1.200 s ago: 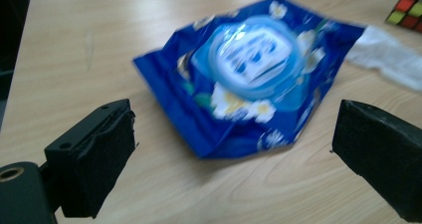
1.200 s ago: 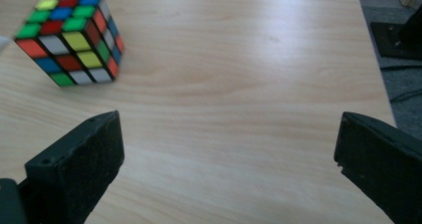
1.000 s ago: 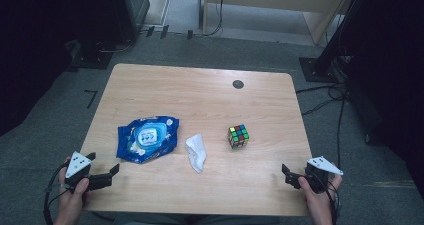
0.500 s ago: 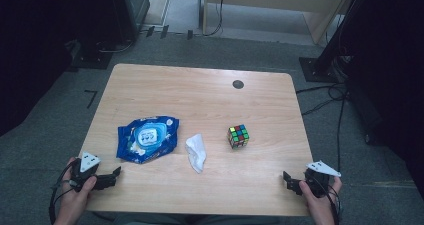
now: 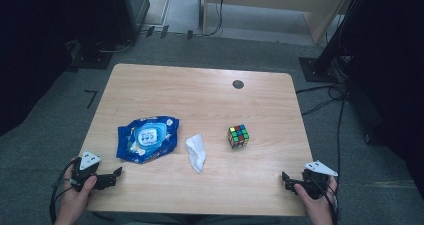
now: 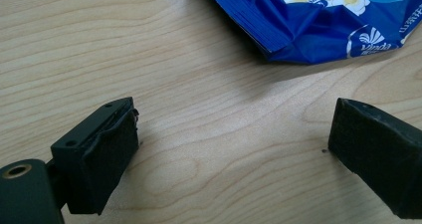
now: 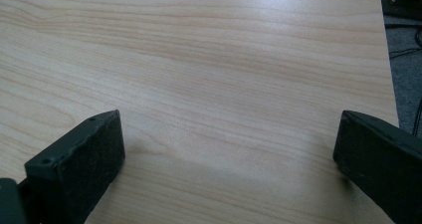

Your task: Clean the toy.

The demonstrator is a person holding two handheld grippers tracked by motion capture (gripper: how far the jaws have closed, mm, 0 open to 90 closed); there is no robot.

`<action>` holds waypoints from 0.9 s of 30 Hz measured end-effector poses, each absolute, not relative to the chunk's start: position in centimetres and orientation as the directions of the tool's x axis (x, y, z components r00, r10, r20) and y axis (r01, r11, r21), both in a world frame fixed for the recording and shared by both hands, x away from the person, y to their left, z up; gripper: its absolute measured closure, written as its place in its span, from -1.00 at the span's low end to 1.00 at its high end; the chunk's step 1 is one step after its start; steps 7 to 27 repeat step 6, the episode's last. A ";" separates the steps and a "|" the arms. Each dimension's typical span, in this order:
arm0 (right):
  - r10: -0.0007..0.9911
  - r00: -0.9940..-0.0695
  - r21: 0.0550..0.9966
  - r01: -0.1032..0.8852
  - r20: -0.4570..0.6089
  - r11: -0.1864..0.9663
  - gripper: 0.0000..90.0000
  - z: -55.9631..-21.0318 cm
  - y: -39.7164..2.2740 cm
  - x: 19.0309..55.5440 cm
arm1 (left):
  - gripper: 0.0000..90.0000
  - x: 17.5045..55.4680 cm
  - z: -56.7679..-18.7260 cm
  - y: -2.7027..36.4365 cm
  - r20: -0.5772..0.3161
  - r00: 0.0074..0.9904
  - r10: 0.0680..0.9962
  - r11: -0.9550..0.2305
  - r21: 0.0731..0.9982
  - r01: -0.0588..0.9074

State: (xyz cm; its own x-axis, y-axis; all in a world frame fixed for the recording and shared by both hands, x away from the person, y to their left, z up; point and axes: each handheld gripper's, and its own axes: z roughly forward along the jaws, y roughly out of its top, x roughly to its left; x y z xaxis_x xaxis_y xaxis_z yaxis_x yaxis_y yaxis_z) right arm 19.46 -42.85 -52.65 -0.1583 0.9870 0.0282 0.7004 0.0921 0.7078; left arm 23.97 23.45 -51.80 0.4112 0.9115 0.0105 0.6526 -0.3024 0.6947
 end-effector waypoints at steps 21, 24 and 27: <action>0.987 -0.158 0.708 0.700 0.029 0.091 -1.00 -52.7 -42.9 19.5 | -0.88 24.1 -51.8 23.5 0.013 0.403 0.915 -0.298 0.695 0.655; 0.987 -0.158 0.708 0.700 0.029 0.091 -1.00 -52.7 -42.9 19.5 | -0.88 24.1 -51.8 23.5 0.013 0.403 0.915 -0.298 0.695 0.655; 0.987 -0.158 0.708 0.700 0.029 0.091 -1.00 -52.7 -42.9 19.5 | -0.88 24.1 -51.8 23.5 0.013 0.403 0.915 -0.298 0.695 0.655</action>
